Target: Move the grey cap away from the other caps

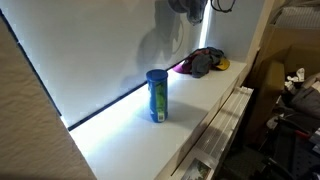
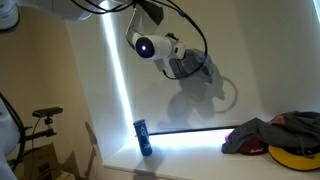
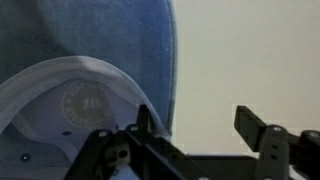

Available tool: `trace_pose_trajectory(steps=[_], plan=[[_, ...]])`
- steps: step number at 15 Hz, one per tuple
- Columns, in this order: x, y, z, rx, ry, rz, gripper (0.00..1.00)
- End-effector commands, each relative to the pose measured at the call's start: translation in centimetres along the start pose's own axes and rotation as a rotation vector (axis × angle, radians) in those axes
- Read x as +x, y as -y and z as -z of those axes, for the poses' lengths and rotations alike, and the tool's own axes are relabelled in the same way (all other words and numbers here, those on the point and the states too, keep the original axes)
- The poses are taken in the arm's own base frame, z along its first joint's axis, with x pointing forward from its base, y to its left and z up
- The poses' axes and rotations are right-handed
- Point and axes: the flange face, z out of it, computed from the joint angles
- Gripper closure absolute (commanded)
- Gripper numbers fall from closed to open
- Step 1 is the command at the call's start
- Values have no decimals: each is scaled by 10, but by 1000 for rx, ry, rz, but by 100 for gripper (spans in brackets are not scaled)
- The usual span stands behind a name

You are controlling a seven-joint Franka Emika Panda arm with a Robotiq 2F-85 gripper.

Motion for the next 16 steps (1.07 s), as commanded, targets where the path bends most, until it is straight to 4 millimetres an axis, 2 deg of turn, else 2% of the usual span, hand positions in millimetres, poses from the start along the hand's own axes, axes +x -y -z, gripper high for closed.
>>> trace_pose_trajectory(steps=[1, 2, 3, 4, 5, 6, 7, 8, 10, 12, 13, 16], plan=[[-30, -12, 6, 76, 36, -172, 44], [-37, -24, 4, 95, 52, -226, 51], [-43, -35, 4, 111, 72, -276, 26], [-37, -17, -1, 75, 63, -193, 36], [-43, -27, 0, 85, 78, -226, 35], [-45, -34, 1, 86, 83, -243, 29], [-45, -38, 1, 86, 84, -251, 5], [-45, -44, 2, 24, 97, -385, 6], [-40, -45, 2, 26, 147, -486, 0], [-33, -41, 1, 10, 191, -598, 32], [-29, -39, 0, -1, 208, -652, 32], [-15, -29, -8, -26, 252, -820, 54]])
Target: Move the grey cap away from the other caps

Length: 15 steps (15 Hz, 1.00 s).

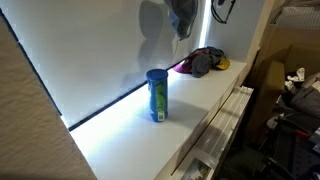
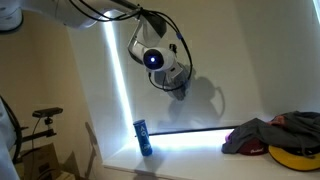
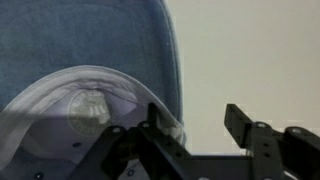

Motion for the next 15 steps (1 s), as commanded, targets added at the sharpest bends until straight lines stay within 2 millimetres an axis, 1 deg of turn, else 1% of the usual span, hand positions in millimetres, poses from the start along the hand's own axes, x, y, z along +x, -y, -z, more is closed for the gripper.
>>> trace_pose_trajectory(steps=[1, 3, 4, 5, 6, 7, 8, 10, 12, 13, 14, 15], plan=[[8, 23, -11, -14, 52, -189, 61], [18, 35, -16, -26, 78, -306, 78], [25, 37, -19, -37, 90, -365, 84], [34, 31, -21, -50, 97, -424, 92], [51, 15, -21, -65, 102, -483, 98], [67, -2, -20, -78, 108, -541, 100], [85, -28, -14, -87, 119, -599, 100], [110, -74, -5, -118, 146, -712, 100], [145, -120, 14, -159, 169, -824, 99], [118, -95, 2, -133, 140, -736, 95], [134, -117, 9, -144, 146, -775, 95], [145, -131, 16, -146, 146, -798, 95]])
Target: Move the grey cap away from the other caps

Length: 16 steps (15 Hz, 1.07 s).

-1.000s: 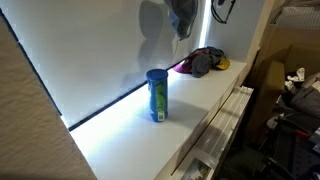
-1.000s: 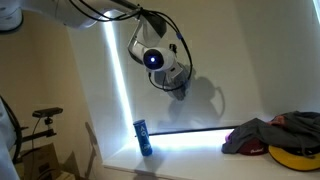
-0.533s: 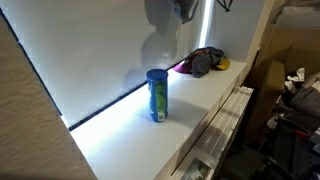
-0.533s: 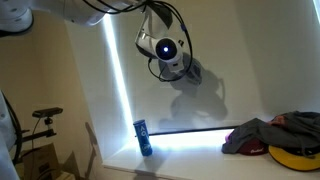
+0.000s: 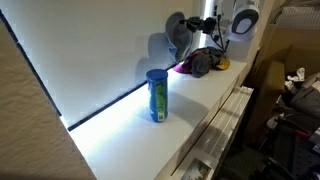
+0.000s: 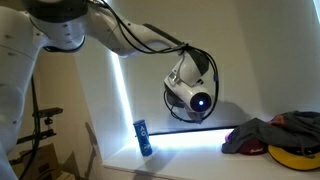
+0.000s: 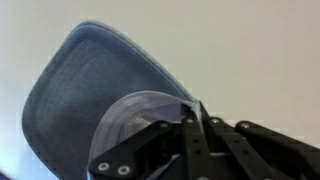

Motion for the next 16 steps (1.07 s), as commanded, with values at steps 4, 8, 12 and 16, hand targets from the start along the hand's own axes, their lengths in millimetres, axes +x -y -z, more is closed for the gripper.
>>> trace_pose_trajectory(steps=[4, 8, 12, 16], plan=[[-10, 4, 8, -89, -4, 66, 63], [-17, 4, 2, -128, 33, 110, 83], [-47, 11, 0, -139, 68, 160, 65], [-45, 8, 1, -140, 64, 159, 65]])
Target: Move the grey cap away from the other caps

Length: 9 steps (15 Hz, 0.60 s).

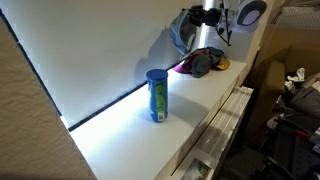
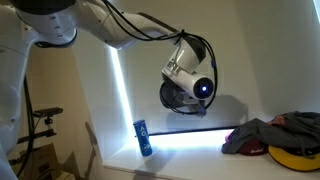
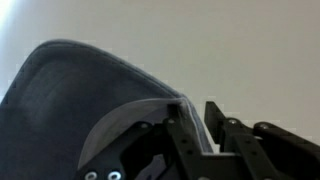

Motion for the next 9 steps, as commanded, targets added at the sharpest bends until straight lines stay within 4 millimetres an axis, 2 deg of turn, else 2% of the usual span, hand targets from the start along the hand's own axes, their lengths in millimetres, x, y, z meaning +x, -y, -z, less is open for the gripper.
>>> trace_pose_trajectory(steps=[1, 2, 3, 5, 9], plan=[[0, 0, 0, 0, 0, 0, 65], [0, 0, 0, 0, 0, 0, 65], [1, -1, 0, -9, -32, 3, 40], [0, -6, -4, -30, -96, -24, 33], [-3, -18, -25, -58, -205, -15, 5]])
